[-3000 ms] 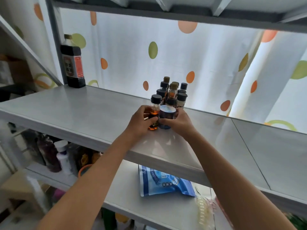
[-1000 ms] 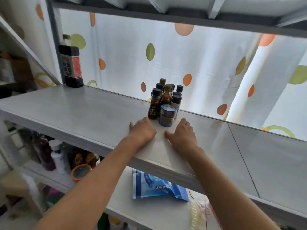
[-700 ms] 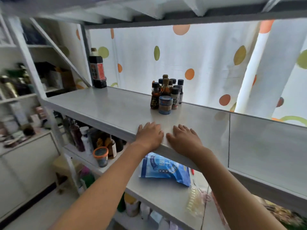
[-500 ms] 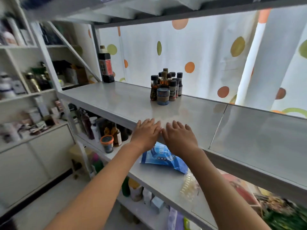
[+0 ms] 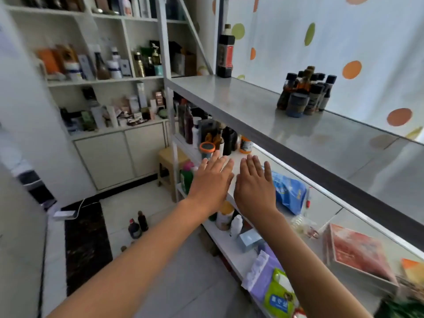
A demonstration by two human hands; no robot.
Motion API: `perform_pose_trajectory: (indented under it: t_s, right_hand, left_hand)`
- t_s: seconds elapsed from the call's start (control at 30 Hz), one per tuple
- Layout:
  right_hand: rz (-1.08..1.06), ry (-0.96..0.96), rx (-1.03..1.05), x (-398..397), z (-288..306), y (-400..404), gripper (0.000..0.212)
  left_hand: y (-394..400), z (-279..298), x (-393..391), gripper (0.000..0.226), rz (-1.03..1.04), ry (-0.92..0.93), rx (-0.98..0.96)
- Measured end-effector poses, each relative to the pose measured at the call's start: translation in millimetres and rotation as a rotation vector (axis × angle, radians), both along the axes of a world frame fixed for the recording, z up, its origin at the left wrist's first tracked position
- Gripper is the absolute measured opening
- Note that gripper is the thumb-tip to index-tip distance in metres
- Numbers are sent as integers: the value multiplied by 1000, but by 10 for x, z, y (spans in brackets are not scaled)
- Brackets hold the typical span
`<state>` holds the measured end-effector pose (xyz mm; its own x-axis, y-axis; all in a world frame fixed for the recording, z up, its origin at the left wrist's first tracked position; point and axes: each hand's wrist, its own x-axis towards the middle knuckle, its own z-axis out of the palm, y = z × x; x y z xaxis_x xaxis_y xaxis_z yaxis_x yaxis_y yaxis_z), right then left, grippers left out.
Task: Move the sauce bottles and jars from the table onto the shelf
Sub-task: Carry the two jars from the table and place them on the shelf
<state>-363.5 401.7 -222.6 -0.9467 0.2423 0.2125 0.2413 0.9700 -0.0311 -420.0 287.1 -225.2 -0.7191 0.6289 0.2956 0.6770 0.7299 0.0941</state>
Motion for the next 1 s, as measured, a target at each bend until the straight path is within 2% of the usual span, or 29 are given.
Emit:
perform_pose_trajectory:
  t_s: [0.33, 0.53, 0.7, 1.0]
  right_hand:
    - [498, -18, -7, 21, -383, -2208, 57]
    - [747, -45, -10, 430, -485, -3741, 56]
    - [945, -46, -73, 847, -657, -4951, 54]
    - [1196, -247, -213, 1587, -1170, -6623, 52]
  left_hand:
    - [-2494, -405, 507, 52, 438, -88, -76]
    - [-4061, -580, 1215, 57, 676, -81, 11]
    - [-5143, -711, 1929, 52, 844, -123, 86]
    - [-6591, -1113, 3020, 53, 1095, -214, 188]
